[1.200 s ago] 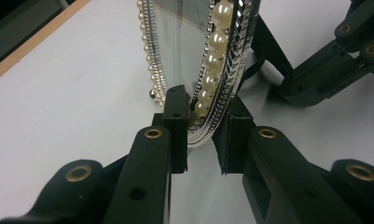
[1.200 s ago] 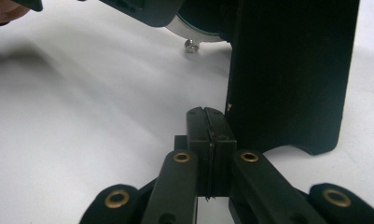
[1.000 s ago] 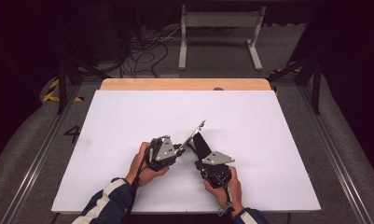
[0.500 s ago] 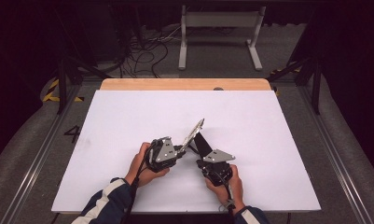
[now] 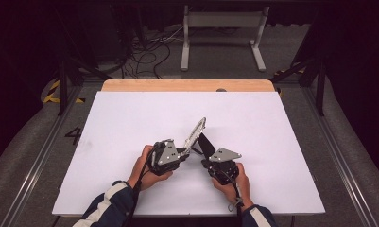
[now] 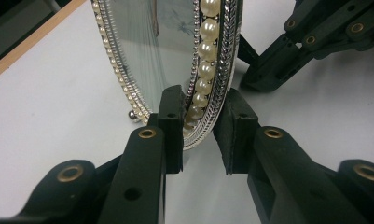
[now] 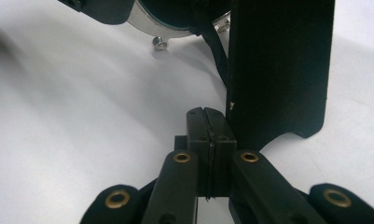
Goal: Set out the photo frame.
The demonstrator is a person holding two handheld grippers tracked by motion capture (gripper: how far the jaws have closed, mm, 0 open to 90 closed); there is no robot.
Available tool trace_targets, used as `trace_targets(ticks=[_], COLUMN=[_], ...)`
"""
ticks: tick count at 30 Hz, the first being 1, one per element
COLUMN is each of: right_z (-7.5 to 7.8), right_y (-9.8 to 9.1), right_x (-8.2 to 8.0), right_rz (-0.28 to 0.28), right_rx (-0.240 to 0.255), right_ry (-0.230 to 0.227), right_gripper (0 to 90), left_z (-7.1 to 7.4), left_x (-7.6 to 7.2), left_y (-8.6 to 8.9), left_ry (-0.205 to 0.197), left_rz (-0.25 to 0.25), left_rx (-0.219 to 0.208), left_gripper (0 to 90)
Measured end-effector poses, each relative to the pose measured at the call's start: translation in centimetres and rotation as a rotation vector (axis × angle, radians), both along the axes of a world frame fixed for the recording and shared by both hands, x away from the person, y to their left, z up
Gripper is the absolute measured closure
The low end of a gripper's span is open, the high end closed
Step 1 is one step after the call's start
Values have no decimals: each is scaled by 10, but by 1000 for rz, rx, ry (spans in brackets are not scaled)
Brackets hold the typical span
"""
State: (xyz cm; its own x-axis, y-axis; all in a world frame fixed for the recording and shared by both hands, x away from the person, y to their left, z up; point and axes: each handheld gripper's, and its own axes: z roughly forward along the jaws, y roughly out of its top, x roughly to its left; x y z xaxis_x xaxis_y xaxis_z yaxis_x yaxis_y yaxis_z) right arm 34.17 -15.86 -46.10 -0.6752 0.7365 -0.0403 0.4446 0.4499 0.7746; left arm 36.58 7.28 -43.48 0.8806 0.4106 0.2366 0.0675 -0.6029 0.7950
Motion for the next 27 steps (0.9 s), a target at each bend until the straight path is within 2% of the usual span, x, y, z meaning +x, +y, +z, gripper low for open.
trace_targets(ticks=[5,14,18,21,27], right_z=[0,0,0,1,1], right_y=[-3,-7,-10,-14,-17], right_x=[4,10,10,10,9], right_rz=[-2,-15,-6,16,17], right_rx=[-11,-5,15,56,29], right_ry=[0,-5,0,14,16], right_gripper=[900,900,897,878,897], left_z=[0,-1,-1,-2,-6], left_x=[-2,0,1,2,4], left_y=[-3,-4,-3,-2,0], left_ry=[-3,12,29,31,49], left_rz=[4,4,-4,-5,-10], left_rx=[5,-14,-27,-33,-35], left_gripper=[725,712,708,705,695])
